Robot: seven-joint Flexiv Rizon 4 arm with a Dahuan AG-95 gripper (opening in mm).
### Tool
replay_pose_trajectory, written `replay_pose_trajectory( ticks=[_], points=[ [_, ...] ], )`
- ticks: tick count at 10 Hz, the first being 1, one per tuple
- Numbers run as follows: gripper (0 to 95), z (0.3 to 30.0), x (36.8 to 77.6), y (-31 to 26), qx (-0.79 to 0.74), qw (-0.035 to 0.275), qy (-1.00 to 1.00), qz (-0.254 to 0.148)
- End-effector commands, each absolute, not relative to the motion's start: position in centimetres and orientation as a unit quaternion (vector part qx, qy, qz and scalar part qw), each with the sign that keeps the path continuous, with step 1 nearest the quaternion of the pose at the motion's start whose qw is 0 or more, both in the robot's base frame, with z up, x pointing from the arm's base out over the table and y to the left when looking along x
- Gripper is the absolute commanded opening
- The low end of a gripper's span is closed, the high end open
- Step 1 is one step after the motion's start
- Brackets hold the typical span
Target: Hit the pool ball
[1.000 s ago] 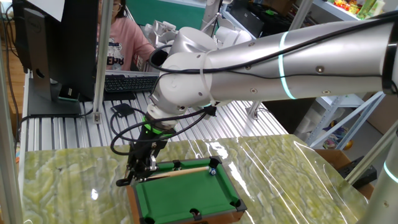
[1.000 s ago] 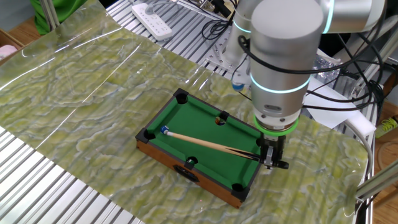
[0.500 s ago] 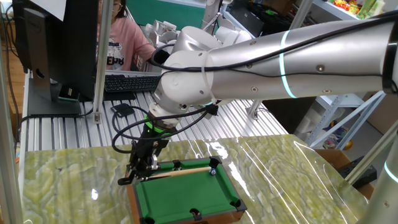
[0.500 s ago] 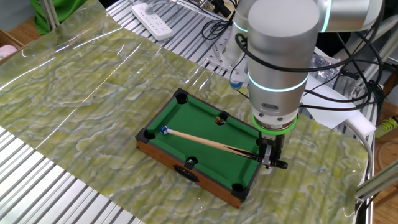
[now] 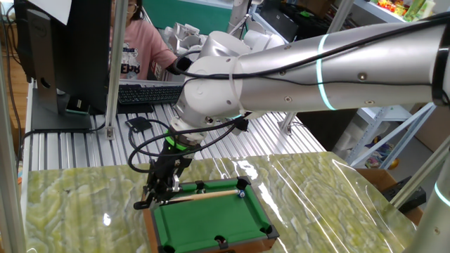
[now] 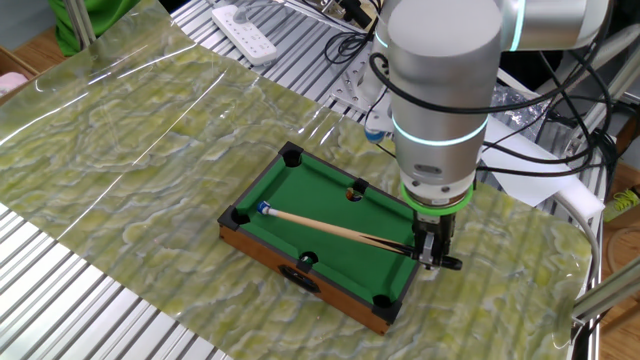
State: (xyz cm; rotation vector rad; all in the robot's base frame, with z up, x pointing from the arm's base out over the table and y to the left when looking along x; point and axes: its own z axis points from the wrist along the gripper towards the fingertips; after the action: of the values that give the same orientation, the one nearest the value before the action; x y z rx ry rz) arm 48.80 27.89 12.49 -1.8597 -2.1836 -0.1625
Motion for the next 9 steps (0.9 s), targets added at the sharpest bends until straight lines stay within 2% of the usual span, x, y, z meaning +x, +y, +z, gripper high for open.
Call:
replay_pose_trajectory(
  ticks=[1, 5, 9],
  points=[
    [0.0, 12.2, 49.1, 27.8, -0.638, 0.136, -0.756, -0.054],
    [0.0, 12.2, 49.2, 27.8, -0.644, 0.134, -0.751, -0.053],
    [0.0, 13.7, 47.4, 29.0, -0.641, 0.128, -0.754, -0.060]
  ],
)
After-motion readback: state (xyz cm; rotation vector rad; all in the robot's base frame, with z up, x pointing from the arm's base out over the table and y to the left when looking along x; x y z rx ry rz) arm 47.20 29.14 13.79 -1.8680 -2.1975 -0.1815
